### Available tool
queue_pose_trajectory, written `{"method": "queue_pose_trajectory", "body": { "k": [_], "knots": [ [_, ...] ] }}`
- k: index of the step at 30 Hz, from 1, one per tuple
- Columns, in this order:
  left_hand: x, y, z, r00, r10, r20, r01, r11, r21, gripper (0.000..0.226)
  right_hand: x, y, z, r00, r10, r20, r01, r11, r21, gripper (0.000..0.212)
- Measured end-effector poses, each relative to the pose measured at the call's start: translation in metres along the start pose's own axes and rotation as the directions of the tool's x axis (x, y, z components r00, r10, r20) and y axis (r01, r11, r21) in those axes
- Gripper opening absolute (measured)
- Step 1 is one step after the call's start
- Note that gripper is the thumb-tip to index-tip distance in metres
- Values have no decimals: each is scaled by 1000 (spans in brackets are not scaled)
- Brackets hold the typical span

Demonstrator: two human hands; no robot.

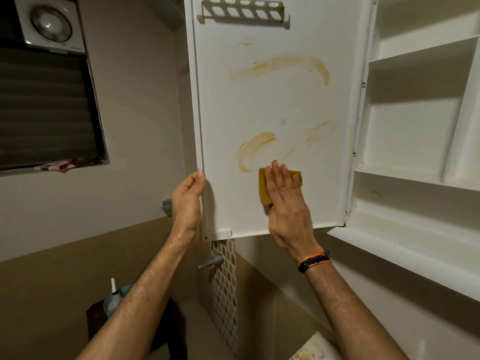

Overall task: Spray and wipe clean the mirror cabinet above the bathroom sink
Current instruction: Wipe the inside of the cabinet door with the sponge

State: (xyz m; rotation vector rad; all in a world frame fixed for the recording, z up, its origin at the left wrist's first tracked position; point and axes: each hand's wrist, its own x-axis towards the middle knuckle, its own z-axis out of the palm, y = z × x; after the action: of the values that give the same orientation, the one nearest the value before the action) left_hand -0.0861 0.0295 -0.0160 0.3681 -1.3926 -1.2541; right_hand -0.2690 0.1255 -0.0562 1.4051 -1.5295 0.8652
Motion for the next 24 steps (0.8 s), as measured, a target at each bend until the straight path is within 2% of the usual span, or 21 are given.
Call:
{"method": "queue_pose_trajectory", "body": {
  "k": [8,13,17,24],
  "knots": [
    [31,24,20,989,120,-89,-121,993,-12,21,-10,66,-25,963,248,-103,-250,968,-5,73],
    [31,20,26,980,141,-143,-141,990,8,22,-8,71,-24,957,267,-116,-266,964,19,72],
    [31,18,28,981,122,-150,-121,992,16,22,3,71,-18,935,306,-181,-305,952,34,67],
    [34,12,26,984,104,-145,-104,995,9,16,21,67,-17,939,274,-206,-280,960,0,65]
  ]
}}
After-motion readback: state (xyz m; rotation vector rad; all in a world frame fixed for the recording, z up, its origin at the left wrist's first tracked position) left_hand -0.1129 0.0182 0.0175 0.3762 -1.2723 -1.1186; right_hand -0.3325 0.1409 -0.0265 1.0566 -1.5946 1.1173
